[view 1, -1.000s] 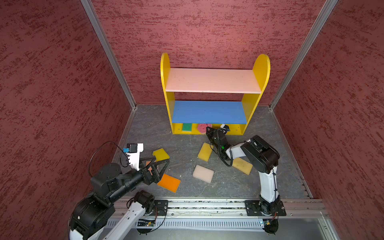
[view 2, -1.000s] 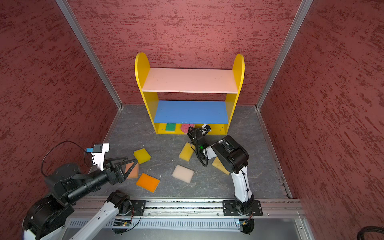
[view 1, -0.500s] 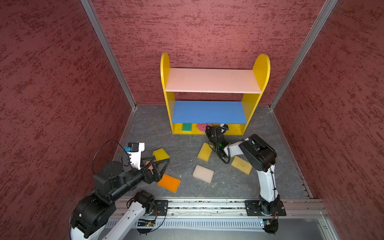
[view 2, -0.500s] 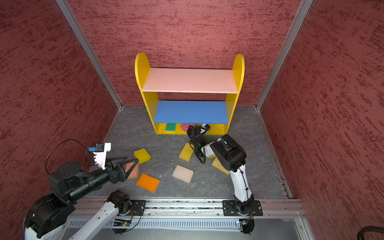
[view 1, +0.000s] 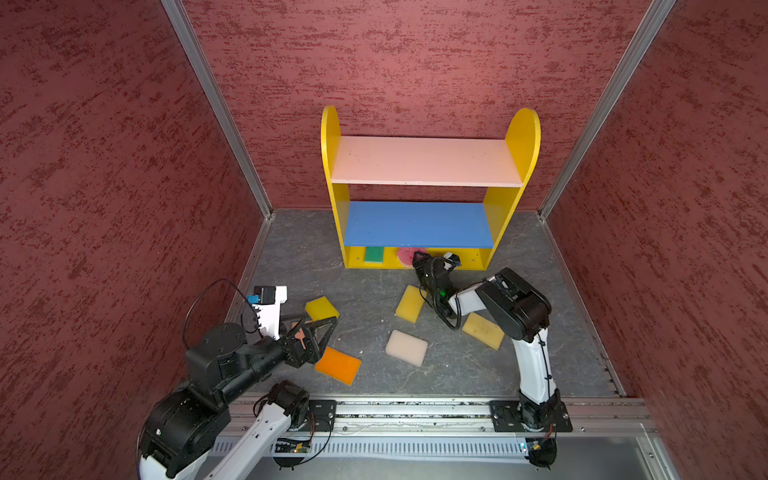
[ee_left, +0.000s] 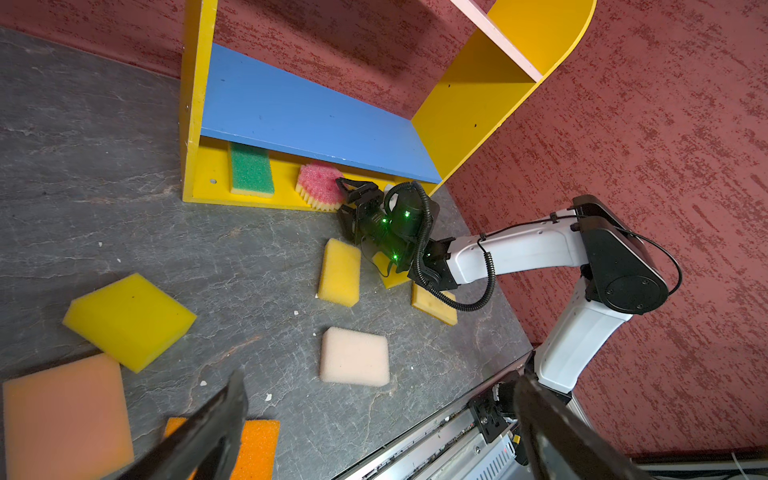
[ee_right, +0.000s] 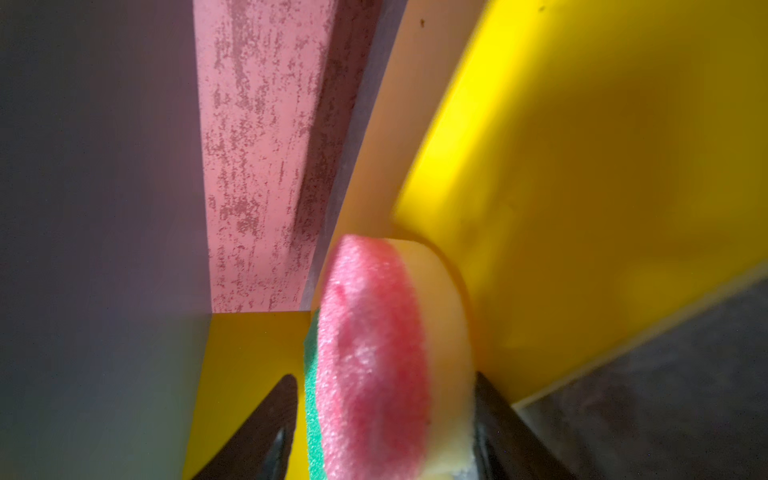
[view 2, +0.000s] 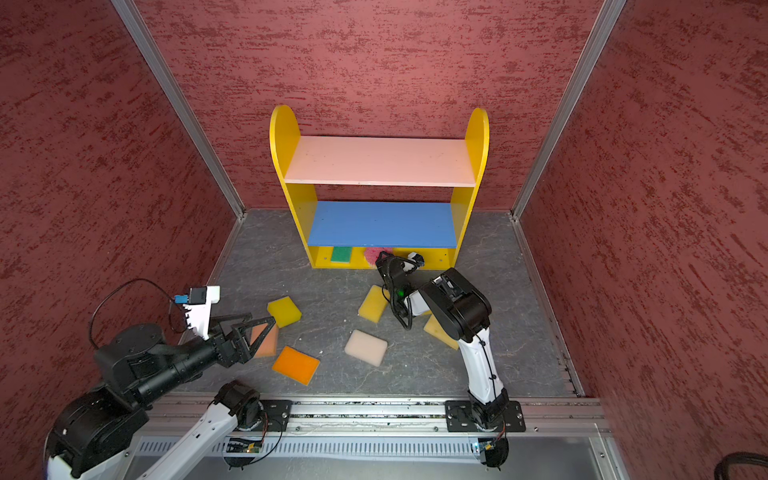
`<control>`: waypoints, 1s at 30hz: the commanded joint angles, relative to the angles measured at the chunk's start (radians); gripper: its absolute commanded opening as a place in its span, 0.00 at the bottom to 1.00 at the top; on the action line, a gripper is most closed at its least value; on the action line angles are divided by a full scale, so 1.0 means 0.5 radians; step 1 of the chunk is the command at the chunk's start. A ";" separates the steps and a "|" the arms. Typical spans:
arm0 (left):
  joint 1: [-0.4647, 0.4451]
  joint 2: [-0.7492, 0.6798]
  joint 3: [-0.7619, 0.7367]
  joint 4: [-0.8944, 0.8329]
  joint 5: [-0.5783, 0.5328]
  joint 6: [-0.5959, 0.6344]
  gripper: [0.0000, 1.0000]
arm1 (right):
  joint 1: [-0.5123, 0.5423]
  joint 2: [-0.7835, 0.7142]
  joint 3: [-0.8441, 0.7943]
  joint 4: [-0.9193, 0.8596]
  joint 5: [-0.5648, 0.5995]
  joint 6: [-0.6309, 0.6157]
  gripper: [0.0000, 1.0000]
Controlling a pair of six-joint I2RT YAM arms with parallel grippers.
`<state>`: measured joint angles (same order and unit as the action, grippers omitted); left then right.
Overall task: Place and organize the cleaning sponges onto the shelf
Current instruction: 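Push the flower sponge deeper under the blue board with the right gripper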
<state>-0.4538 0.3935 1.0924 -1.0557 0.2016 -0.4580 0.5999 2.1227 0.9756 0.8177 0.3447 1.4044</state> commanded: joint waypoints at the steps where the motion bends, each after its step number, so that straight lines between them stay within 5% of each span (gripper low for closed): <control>1: 0.010 0.018 0.024 0.000 -0.007 -0.026 0.99 | -0.033 -0.029 -0.007 -0.050 0.022 0.065 0.72; 30: 0.009 0.000 -0.022 -0.013 -0.007 -0.143 0.99 | -0.020 -0.215 -0.287 0.134 -0.405 -0.147 0.78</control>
<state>-0.4538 0.3935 1.0683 -1.0557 0.2012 -0.5266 0.5819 2.0331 0.8455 0.8566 0.1646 1.3087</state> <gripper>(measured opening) 0.995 0.783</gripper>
